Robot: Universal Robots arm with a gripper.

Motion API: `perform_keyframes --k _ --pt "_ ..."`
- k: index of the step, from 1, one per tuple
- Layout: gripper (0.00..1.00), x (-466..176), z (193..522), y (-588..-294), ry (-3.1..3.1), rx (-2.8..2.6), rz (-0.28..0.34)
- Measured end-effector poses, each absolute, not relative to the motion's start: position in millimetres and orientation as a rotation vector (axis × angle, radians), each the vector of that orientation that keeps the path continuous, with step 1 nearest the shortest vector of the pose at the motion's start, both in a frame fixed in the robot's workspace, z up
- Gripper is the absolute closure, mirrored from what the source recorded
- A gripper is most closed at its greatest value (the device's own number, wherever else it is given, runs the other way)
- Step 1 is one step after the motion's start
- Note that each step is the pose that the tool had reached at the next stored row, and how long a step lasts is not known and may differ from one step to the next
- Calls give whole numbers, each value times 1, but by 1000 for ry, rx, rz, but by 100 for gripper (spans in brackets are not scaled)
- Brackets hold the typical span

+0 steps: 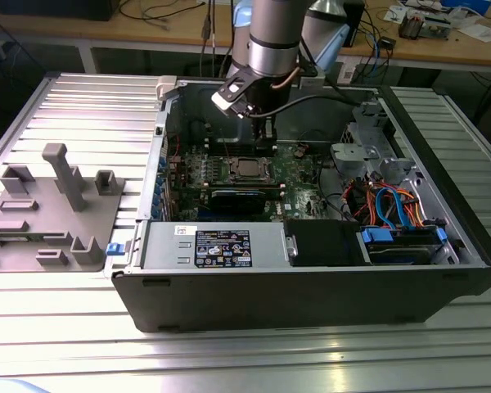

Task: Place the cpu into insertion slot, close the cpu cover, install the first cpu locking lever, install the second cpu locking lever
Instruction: 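Close the cpu cover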

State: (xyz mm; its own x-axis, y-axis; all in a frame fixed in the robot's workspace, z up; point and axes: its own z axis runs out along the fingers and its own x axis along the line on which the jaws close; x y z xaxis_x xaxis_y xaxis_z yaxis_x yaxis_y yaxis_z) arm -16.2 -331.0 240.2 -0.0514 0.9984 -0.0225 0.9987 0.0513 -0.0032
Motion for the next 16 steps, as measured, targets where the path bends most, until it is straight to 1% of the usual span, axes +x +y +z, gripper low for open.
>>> perform_keyframes --k 16 --pt "89 -46 219 -332 2316 2102 -28"
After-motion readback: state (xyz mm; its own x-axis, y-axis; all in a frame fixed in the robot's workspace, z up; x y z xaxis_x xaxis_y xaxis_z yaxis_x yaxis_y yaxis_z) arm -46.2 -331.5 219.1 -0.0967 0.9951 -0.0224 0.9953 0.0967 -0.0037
